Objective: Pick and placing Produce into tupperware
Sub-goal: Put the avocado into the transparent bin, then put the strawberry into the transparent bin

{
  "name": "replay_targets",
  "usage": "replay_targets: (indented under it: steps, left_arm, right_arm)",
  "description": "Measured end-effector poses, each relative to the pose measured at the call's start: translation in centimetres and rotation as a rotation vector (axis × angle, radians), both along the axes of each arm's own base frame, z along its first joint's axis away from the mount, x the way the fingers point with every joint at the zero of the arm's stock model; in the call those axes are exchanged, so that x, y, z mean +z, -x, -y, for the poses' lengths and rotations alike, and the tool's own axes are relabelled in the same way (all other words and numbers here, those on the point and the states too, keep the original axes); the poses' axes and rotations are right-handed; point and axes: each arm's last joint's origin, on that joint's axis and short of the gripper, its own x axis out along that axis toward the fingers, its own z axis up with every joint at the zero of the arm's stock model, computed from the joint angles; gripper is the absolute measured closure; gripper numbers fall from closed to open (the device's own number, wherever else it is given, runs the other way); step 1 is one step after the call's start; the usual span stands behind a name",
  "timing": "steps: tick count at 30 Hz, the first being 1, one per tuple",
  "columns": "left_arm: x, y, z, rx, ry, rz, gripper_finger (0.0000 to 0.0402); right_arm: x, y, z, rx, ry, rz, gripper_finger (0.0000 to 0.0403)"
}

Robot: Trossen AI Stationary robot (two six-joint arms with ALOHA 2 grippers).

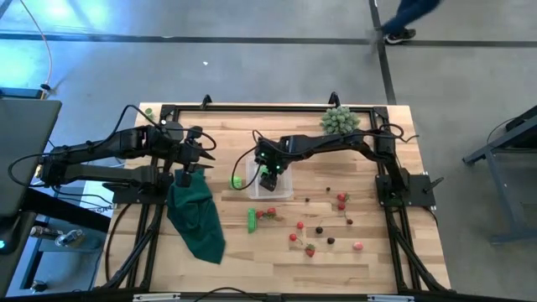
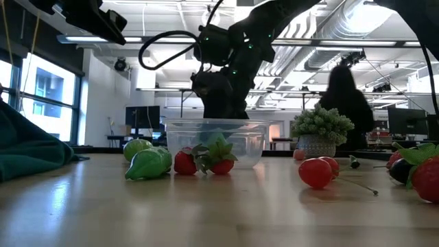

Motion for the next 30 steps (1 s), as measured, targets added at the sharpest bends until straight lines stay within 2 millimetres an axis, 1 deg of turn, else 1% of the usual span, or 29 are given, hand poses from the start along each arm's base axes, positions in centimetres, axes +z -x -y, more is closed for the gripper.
replay_targets:
  steps: [10,15,17,19,22,25,30]
  left_arm:
    - [0.0,0.0,0.0,0.0,0.0,0.0,0.0295]
    - [0.0,0.0,0.0,0.0,0.0,0.0,0.0295]
    - [0.0,0.0,0.0,0.0,0.0,0.0,0.0295]
    - [0.0,0.0,0.0,0.0,0.0,0.0,0.0295]
    - [0.0,0.0,0.0,0.0,0.0,0.0,0.0295]
    - [0.0,0.0,0.0,0.0,0.0,0.0,0.0295]
    - [0.0,0.0,0.0,0.0,0.0,0.0,0.0295]
  right_arm:
    - [0.0,0.0,0.0,-0.004,0.008,-0.001,0.0127]
    - [0.1,-0.1,0.1,-0.005,0.009,0.009,0.0115]
    - [0.5,-0.2,0.2,-0.009,-0.001,0.002,0.0114]
    - [1.4,-0.4,0.2,-0.007,-0.003,0.008,0.0114]
    - [3.3,-0.8,0.3,0.011,0.027,0.006,0.0114]
    - [6.0,-1.3,0.4,0.032,0.081,0.024,0.0114]
    - [10.5,-1.6,-0.2,0.073,0.14,0.054,0.0114]
